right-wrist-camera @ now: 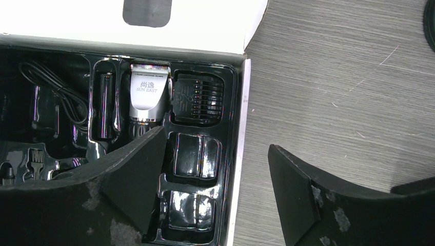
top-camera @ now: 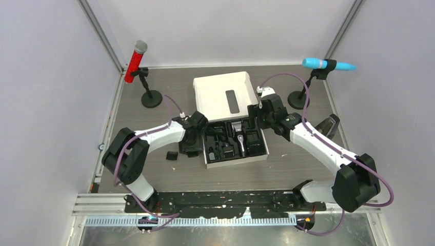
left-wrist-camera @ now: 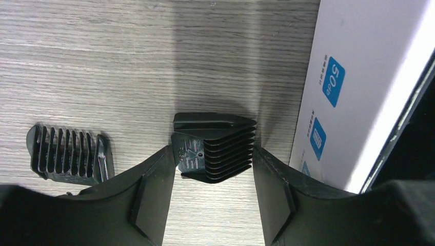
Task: Sort the hair-cutting tools
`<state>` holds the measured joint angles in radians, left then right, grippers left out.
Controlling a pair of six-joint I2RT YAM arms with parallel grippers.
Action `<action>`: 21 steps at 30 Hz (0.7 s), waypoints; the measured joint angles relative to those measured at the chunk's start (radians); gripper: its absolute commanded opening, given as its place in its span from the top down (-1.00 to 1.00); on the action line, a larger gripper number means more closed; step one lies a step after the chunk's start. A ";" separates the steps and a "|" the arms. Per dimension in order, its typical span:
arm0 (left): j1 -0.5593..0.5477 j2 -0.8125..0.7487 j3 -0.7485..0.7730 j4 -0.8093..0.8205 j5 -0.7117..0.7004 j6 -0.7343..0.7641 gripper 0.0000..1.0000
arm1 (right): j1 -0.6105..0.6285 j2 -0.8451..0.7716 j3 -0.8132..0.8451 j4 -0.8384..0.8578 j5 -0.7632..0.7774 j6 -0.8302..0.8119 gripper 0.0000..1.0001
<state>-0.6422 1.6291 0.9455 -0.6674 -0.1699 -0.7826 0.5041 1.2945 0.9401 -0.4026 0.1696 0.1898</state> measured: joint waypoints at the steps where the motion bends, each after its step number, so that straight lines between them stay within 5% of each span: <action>1: -0.002 0.003 0.003 -0.002 -0.005 0.001 -0.09 | 0.000 0.000 -0.002 0.001 0.000 0.000 -0.62; 11: -0.006 -0.031 -0.027 0.012 -0.019 -0.003 0.26 | 0.000 0.000 -0.009 0.005 0.000 0.000 -0.63; 21: 0.038 -0.193 -0.060 0.003 -0.009 0.004 0.31 | -0.029 0.002 -0.034 0.005 -0.027 0.019 -0.63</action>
<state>-0.6041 1.4361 0.8860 -0.6640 -0.1791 -0.7788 0.4755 1.2968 0.9066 -0.3973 0.1425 0.2092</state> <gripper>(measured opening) 0.534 0.815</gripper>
